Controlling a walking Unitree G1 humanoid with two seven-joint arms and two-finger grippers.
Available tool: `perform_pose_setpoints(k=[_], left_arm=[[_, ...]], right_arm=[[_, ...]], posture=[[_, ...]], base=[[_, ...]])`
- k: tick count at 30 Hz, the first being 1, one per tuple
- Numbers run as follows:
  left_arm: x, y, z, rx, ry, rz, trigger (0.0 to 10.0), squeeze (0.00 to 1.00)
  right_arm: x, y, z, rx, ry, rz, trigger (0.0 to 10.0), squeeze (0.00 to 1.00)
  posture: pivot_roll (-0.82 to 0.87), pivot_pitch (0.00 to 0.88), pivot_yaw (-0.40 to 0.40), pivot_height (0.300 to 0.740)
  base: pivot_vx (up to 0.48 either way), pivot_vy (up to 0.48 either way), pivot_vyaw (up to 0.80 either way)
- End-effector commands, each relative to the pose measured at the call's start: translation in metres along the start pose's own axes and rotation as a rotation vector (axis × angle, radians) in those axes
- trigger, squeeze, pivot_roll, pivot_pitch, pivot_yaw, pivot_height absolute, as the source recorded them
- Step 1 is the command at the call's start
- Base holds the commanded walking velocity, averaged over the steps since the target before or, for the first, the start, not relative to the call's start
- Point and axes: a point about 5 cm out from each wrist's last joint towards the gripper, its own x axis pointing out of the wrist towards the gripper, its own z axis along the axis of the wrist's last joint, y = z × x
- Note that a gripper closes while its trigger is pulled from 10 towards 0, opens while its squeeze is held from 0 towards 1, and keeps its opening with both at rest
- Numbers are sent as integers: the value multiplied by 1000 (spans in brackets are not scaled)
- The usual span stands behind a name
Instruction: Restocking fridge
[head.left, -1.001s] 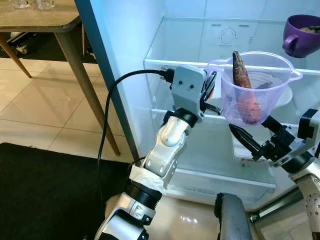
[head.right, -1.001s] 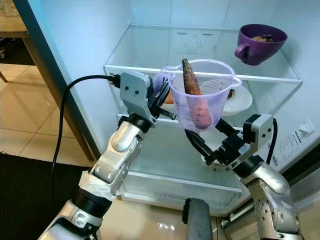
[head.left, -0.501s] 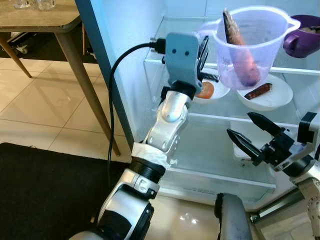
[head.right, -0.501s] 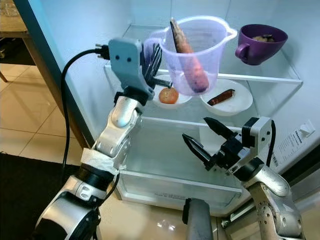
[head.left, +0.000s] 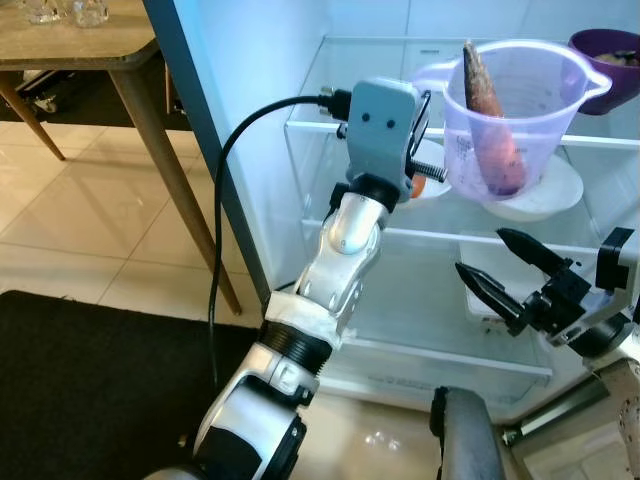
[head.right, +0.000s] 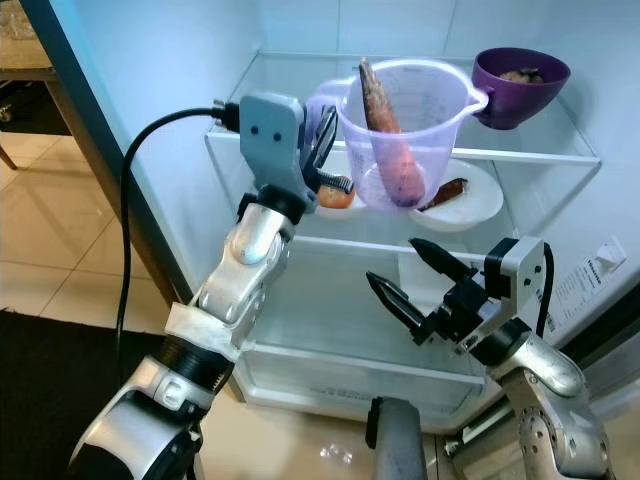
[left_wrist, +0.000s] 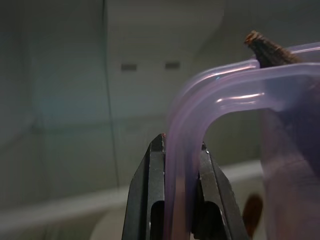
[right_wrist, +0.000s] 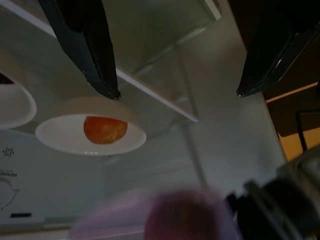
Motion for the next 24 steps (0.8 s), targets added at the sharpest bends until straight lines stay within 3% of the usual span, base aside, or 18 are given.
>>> perform_pose_setpoints(k=[1, 4, 14, 17, 18, 19, 24], left_arm=[[-7, -13, -1, -60, -4, 1, 10000, 0], [-25, 1, -15, -18, 48, 41, 10000, 0], [-58, 28, -32, 69, 124, 112, 10000, 0], [-69, 40, -33, 111, 143, 133, 10000, 0], [-74, 46, -33, 136, 150, 142, 10000, 0], [-78, 51, -34, 154, 158, 151, 10000, 0], [-84, 60, -35, 190, 172, 158, 10000, 0]], right_arm=[[-3, 2, 2, -9, 13, 23, 10000, 0], [-9, -3, 2, -32, 56, 11, 10000, 0], [-28, -5, 9, -80, 172, 96, 10000, 0], [-37, -4, 23, -104, 190, 152, 10000, 0], [-41, -4, 31, -114, 187, 181, 10000, 43], [-44, -4, 40, -123, 172, 199, 10000, 1000], [-35, 1, 61, -169, 104, 262, 10000, 1000]], posture=[[-21, 126, 66, 369], [-13, 127, 61, 369], [-9, 128, 49, 369], [-9, 126, 42, 369], [-9, 126, 40, 369], [-7, 125, 36, 369], [-7, 125, 35, 369]], base=[[0, 0, 0], [0, 0, 0], [0, 0, 0], [0, 0, 0], [0, 0, 0], [0, 0, 0], [0, 0, 0]])
